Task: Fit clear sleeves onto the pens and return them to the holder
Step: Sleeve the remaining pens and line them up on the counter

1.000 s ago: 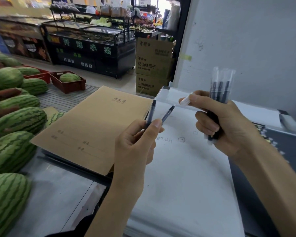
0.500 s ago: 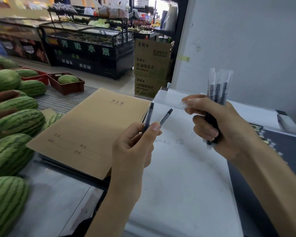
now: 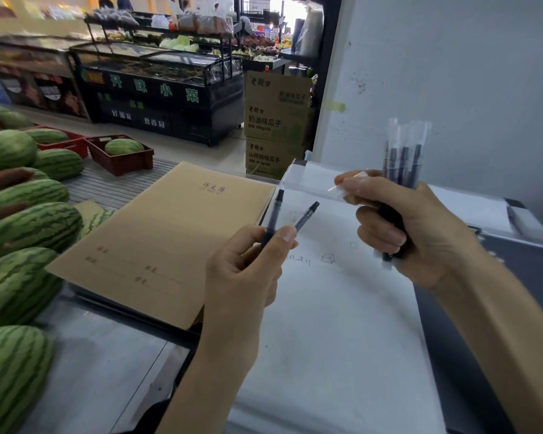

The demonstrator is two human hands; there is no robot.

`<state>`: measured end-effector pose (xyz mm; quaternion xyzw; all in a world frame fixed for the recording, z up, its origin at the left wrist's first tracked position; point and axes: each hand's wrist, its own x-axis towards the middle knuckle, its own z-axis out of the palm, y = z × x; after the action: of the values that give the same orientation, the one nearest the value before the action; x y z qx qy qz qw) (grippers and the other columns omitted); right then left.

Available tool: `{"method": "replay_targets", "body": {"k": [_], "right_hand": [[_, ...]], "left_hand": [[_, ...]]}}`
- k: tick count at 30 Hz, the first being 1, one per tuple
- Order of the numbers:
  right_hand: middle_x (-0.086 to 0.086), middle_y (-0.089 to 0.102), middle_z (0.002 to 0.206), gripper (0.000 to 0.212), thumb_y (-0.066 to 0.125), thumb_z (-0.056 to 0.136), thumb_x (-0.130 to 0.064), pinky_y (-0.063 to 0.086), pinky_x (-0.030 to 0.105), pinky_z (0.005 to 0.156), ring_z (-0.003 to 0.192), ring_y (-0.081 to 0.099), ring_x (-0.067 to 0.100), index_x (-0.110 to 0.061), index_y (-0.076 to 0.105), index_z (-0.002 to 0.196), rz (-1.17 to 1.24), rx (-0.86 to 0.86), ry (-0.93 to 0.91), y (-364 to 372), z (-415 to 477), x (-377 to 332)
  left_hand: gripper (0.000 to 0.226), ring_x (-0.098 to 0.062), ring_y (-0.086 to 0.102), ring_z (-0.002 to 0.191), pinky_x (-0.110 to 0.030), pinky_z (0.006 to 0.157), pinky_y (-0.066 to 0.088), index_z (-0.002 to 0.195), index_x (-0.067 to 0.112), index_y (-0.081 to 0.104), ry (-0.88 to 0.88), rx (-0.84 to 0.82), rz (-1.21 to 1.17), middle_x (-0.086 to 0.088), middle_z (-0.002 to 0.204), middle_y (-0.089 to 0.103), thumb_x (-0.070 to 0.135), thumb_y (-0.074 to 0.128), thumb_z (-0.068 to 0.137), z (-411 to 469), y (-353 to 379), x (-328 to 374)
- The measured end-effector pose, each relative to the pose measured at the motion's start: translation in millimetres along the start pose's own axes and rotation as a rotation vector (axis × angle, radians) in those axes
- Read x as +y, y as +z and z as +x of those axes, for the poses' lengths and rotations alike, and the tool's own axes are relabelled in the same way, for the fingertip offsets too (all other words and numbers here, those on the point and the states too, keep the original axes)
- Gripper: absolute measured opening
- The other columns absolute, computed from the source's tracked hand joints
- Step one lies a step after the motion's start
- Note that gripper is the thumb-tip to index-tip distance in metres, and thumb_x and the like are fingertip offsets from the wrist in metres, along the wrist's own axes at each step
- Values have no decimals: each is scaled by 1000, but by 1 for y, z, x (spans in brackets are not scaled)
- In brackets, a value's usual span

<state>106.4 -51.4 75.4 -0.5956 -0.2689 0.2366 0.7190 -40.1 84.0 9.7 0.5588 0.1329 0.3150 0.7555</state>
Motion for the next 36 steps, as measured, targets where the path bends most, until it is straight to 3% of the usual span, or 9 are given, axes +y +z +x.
{"method": "replay_targets", "body": {"k": [7,12,18,22,28,30,33,36], "right_hand": [[3,61,80,14,82,79,-24,26,16,38,33,26,8,-12,79,87,-38,-61,19,1,0,4],[5,59,81,14,78,83,-22,25,17,38,33,25,9,-10,80,89,1,-8,-8,-1,-1,1],[3,62,77,7,77,87,-18,27,18,39,33,28,9,-11,79,88,-93,-54,33,4,-4,3],[6,60,77,13,77,91,-18,29,18,39,34,29,10,-12,72,102,-123,-70,34,7,-6,2],[8,66,77,14,70,99,-23,30,20,40,35,32,13,-14,69,88,-175,11,-51,18,-9,10],[6,60,65,19,68,101,-21,30,20,39,34,31,14,-10,65,85,-167,27,-68,23,-10,17],[27,42,61,29,69,99,-21,26,22,39,34,26,18,0,58,82,-136,21,-38,26,-9,21],[20,47,68,23,71,95,-20,23,19,36,34,25,12,-3,59,86,1,-35,25,24,-8,22]], "left_hand": [[38,-9,19,43,-22,42,20,85,1,68,4,-13,5,6,53,27,37,76,84,1,0,-1],[47,-9,19,44,-20,41,21,85,0,68,14,-19,20,6,54,26,46,76,78,1,0,-1],[32,-10,20,45,-20,42,21,83,2,69,15,-25,38,5,55,27,34,74,86,0,1,-2],[33,-10,20,45,-20,41,22,84,2,69,15,-26,44,6,54,28,35,74,86,0,0,-2],[36,-9,21,44,-20,41,22,82,4,69,20,-29,65,5,52,28,38,71,87,1,0,-3],[35,-10,21,44,-20,42,23,81,5,69,27,-23,86,4,52,29,39,70,88,1,-1,-3],[35,-10,22,45,-20,43,23,81,5,67,48,-11,120,4,52,30,39,69,88,1,-1,-4],[35,-12,23,46,-21,45,23,79,5,65,67,2,128,3,53,30,38,68,88,1,-1,-6]]}}
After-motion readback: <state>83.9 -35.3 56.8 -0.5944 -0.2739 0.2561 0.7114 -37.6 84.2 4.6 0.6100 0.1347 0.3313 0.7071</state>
